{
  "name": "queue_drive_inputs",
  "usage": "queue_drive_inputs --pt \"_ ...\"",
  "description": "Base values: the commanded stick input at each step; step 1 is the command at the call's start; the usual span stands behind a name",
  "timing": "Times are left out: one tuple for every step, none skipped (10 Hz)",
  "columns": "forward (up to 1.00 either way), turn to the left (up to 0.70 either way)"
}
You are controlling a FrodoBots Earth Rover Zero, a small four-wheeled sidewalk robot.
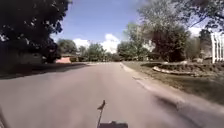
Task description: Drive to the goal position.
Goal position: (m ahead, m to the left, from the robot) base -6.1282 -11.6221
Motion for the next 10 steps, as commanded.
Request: queue_drive_inputs --pt "0.70 0.00" --pt "0.70 0.00" --pt "0.70 0.00" --pt "0.70 0.00" --pt "0.70 0.00" --pt "0.70 0.00" --pt "0.70 0.00" --pt "0.70 0.00" --pt "0.70 0.00" --pt "0.70 0.00"
